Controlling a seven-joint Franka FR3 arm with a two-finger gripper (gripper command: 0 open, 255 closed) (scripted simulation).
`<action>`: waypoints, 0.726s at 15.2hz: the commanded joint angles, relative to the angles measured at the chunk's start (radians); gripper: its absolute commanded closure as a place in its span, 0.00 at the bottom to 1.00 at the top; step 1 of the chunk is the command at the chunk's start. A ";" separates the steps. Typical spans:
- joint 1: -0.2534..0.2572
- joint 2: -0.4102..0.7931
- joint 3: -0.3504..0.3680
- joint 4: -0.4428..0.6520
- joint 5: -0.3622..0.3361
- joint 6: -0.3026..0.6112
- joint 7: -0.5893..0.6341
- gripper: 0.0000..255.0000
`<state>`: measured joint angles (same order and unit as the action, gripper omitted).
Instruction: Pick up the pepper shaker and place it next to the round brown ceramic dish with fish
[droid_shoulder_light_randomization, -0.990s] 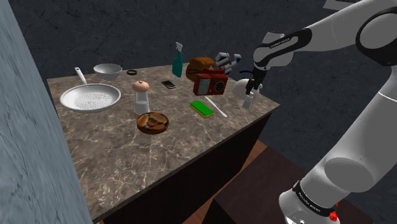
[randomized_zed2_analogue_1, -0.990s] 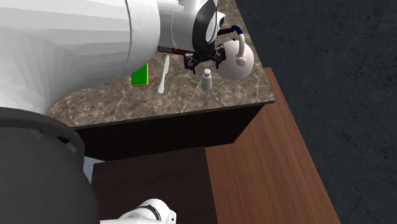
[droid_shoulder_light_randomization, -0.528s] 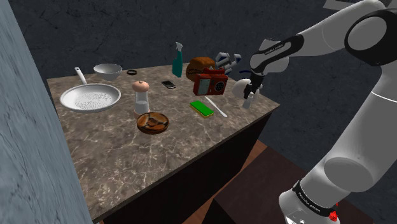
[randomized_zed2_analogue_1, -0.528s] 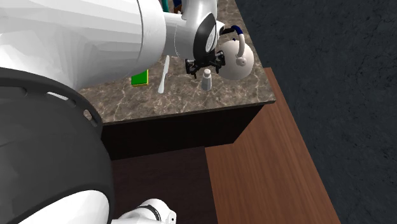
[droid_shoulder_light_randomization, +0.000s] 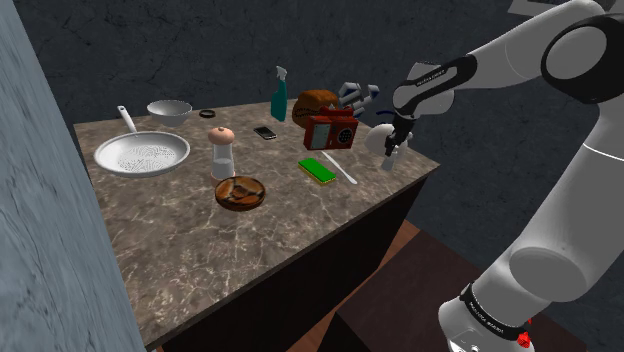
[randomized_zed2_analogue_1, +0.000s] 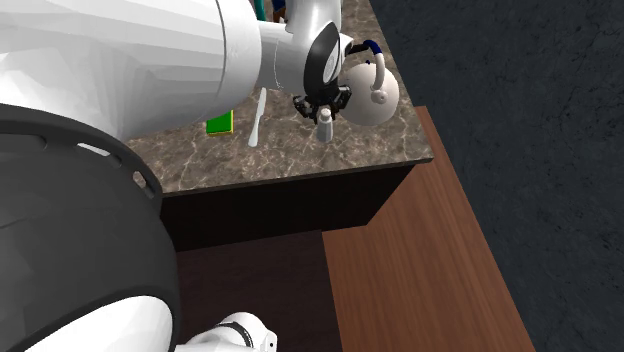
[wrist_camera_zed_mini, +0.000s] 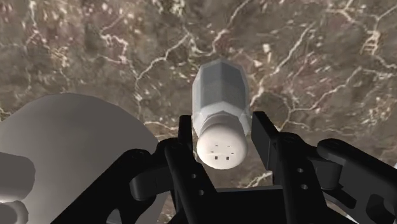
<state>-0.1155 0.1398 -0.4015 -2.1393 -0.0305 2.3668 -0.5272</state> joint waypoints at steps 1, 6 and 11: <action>0.000 0.000 0.000 0.000 0.000 0.000 0.000 1.00; 0.000 0.000 0.000 0.000 0.000 0.000 0.000 1.00; 0.003 -0.024 -0.002 0.016 -0.011 -0.038 0.006 1.00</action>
<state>-0.1141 0.1219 -0.4034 -2.1310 -0.0390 2.3418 -0.5237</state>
